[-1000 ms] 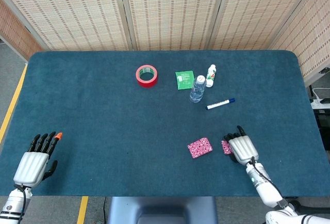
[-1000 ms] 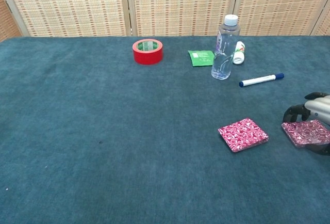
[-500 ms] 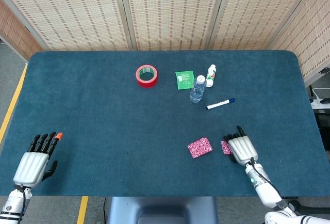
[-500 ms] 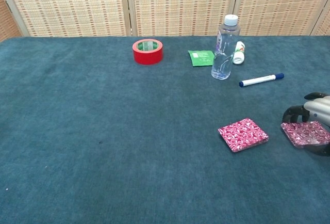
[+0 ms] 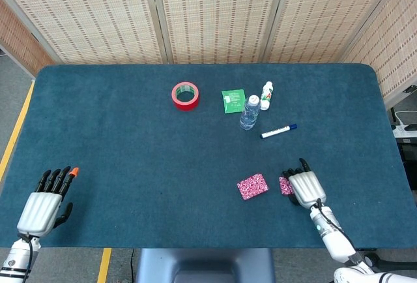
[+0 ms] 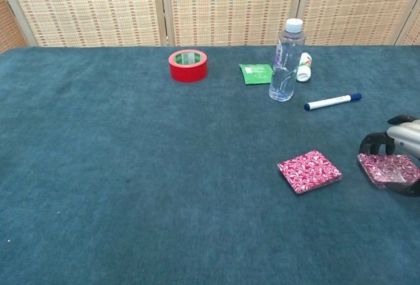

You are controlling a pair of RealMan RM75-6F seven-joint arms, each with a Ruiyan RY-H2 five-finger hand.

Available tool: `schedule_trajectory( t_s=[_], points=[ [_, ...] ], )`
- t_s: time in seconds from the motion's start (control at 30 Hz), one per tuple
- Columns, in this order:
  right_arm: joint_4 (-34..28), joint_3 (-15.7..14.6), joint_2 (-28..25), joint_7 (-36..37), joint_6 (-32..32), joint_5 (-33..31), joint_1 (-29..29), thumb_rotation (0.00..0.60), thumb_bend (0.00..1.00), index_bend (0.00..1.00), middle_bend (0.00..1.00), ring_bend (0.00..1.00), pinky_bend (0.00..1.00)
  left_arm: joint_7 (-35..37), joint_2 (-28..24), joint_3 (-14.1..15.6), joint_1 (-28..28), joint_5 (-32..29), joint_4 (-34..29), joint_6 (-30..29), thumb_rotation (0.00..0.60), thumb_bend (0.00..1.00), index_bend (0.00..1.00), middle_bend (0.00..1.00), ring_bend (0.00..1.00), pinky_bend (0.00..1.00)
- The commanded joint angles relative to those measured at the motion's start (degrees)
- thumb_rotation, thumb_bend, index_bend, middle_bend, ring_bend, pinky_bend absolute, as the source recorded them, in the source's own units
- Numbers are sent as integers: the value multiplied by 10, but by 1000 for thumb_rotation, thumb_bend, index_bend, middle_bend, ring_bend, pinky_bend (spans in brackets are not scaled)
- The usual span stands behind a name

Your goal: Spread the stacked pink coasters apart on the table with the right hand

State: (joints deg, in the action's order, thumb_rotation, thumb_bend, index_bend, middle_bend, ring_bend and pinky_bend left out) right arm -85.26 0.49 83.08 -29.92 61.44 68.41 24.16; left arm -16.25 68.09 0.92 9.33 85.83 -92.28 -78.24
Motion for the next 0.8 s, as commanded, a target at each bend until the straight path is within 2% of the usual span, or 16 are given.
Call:
schedule_trajectory(
  t_s=[0.03,0.53,0.8],
  points=[
    [-2,1,-2,0,0,0,0,600,286,572,526,355,0,0,0,0,0,0,0,0,600,452,0,0,0,45],
    [-26,18,-16,-9,6,-4,9,600,286,594,540,359,0,-1,1,-1,1,-2,0,2,600,451,0,0,0,44],
    [-34,61,-8,-32,-11,-38,46,600,286,594,540,365,0,-2,1,-1,2,-3,0,4,600,452,0,0,0,45]
  ],
)
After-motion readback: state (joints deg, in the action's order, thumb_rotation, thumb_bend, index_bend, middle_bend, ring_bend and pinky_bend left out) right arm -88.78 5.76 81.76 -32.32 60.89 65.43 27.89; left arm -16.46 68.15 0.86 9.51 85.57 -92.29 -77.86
